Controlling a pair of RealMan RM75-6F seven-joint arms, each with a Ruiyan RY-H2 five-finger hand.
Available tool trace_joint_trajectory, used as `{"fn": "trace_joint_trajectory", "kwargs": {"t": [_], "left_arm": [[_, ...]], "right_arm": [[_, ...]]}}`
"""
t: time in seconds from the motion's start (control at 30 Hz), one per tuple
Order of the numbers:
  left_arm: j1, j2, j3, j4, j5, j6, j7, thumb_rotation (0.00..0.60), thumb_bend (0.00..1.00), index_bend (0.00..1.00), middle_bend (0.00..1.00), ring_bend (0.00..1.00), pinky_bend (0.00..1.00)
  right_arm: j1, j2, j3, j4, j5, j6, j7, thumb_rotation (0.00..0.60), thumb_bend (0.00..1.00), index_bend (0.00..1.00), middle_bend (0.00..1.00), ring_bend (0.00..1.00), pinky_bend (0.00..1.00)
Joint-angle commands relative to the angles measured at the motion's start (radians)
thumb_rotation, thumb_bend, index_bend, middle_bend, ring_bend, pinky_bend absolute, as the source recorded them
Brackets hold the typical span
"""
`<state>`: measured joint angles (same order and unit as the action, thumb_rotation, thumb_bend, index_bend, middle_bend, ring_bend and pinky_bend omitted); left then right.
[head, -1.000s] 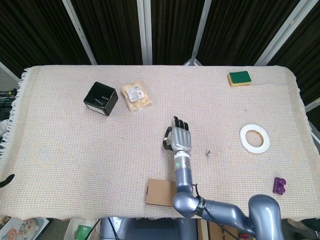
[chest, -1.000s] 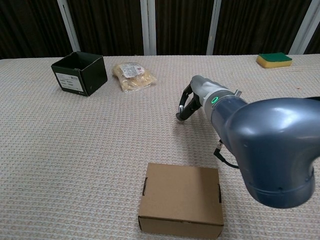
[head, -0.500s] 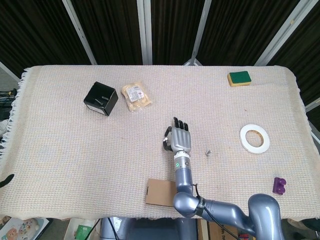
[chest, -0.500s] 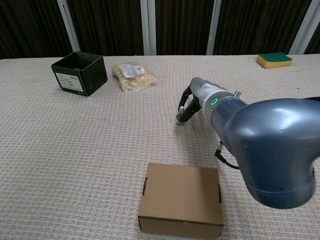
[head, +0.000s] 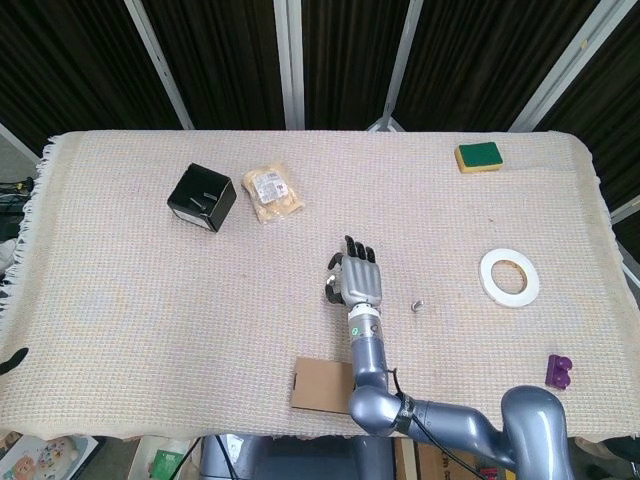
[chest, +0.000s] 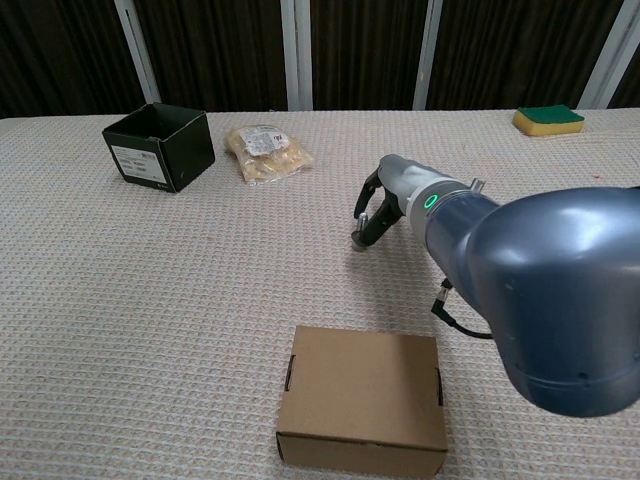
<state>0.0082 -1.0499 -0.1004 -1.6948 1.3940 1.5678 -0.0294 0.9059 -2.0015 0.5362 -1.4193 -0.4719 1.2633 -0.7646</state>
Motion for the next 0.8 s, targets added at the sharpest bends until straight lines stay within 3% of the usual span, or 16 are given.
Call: {"fn": "trace_joint_trajectory", "kwargs": {"t": [0.03, 0.27, 0.53, 0.63, 0.73, 0.77, 0.8], "left_arm": [[0.000, -0.001, 0.000, 0.000, 0.000, 0.000, 0.002, 0.600, 0.15, 0.18, 0.14, 0.00, 0.05], [0.002, -0.003, 0.002, -0.003, 0.005, 0.006, 0.008, 0.600, 0.15, 0.18, 0.14, 0.00, 0.05], [0.003, -0.006, 0.002, -0.008, 0.004, 0.008, 0.018, 0.600, 0.15, 0.18, 0.14, 0.00, 0.05], [0.005, -0.005, 0.004, -0.009, 0.007, 0.013, 0.017, 0.600, 0.15, 0.18, 0.14, 0.00, 0.05], [0.010, -0.004, 0.002, -0.008, 0.005, 0.019, 0.007, 0.600, 0.15, 0.18, 0.14, 0.00, 0.05], [0.011, -0.003, 0.002, -0.008, 0.004, 0.020, 0.004, 0.600, 0.15, 0.18, 0.14, 0.00, 0.05], [0.010, -0.003, 0.006, -0.009, 0.011, 0.019, 0.006, 0.600, 0.15, 0.18, 0.14, 0.00, 0.05]], "right_arm": [[-0.008, 0.027, 0.000, -0.052, -0.008, 0.020, -0.006, 0.600, 0.37, 0.42, 0.00, 0.00, 0.00], [-0.060, 0.148, 0.009, -0.245, -0.045, 0.084, -0.012, 0.600, 0.37, 0.40, 0.00, 0.00, 0.00], [-0.210, 0.418, -0.006, -0.591, -0.130, 0.151, 0.019, 0.600, 0.37, 0.38, 0.00, 0.00, 0.00], [-0.269, 0.513, -0.041, -0.676, -0.189, 0.167, 0.026, 0.600, 0.37, 0.34, 0.00, 0.00, 0.00], [-0.366, 0.641, -0.116, -0.758, -0.304, 0.205, 0.046, 0.600, 0.37, 0.32, 0.00, 0.00, 0.00], [-0.418, 0.695, -0.159, -0.782, -0.368, 0.218, 0.078, 0.600, 0.37, 0.32, 0.00, 0.00, 0.00], [-0.552, 0.795, -0.255, -0.796, -0.484, 0.271, 0.181, 0.600, 0.37, 0.32, 0.00, 0.00, 0.00]]}}
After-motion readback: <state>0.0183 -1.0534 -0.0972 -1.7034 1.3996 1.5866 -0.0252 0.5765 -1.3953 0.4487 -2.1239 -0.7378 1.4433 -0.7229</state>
